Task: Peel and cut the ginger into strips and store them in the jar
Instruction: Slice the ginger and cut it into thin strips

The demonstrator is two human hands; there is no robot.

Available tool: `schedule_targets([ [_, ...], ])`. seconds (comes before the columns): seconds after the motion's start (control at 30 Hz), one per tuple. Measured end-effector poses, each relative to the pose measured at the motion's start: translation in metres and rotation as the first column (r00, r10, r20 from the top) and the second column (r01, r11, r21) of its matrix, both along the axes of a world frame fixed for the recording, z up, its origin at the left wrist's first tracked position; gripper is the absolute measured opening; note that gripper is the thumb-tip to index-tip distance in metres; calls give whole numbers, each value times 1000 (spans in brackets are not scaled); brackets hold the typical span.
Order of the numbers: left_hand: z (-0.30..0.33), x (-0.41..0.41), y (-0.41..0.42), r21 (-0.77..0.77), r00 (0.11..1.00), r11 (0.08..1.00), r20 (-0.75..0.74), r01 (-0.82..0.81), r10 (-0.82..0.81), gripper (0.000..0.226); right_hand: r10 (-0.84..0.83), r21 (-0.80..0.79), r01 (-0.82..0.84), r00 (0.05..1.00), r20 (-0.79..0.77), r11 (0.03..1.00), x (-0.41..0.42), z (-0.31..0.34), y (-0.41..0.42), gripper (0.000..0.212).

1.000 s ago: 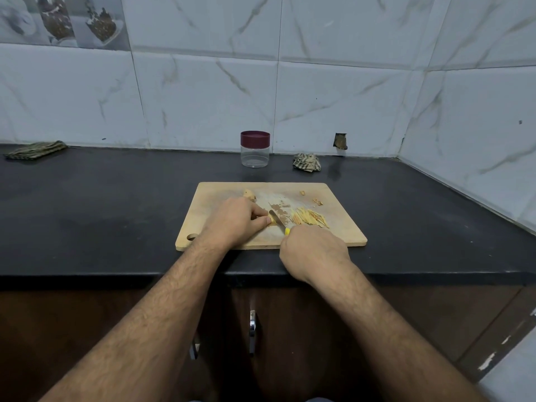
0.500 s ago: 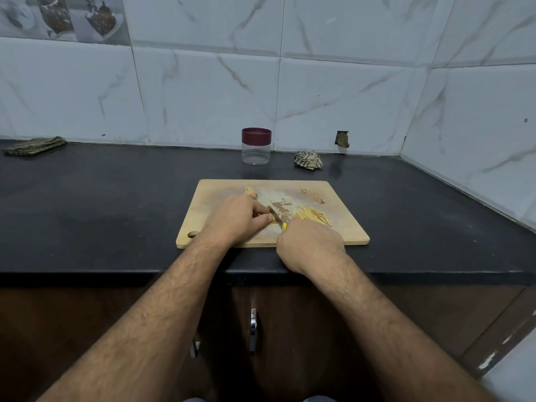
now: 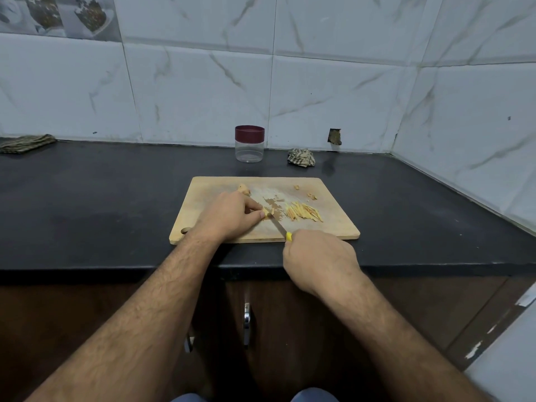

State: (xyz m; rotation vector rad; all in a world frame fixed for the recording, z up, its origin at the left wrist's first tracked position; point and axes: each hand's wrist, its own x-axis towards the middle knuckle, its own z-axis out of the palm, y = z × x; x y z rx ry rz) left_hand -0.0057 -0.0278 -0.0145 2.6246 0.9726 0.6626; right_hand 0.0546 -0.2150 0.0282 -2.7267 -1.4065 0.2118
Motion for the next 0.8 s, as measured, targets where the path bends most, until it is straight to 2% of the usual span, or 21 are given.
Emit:
schedule_targets([
  [0.33, -1, 1, -1, -25, 999, 1000, 54, -7, 8, 28, 3, 67, -2, 1000, -10, 998, 2, 3, 9, 22],
  [0.53, -1, 0, 0, 2, 998, 1000, 63, -6, 6, 28, -26, 59, 29, 998, -59, 998, -1, 7, 25, 26],
  [0.8, -1, 1, 0, -13, 997, 1000, 71, -20, 21, 29, -19, -6, 19, 999, -42, 1000, -6, 12, 35, 30],
])
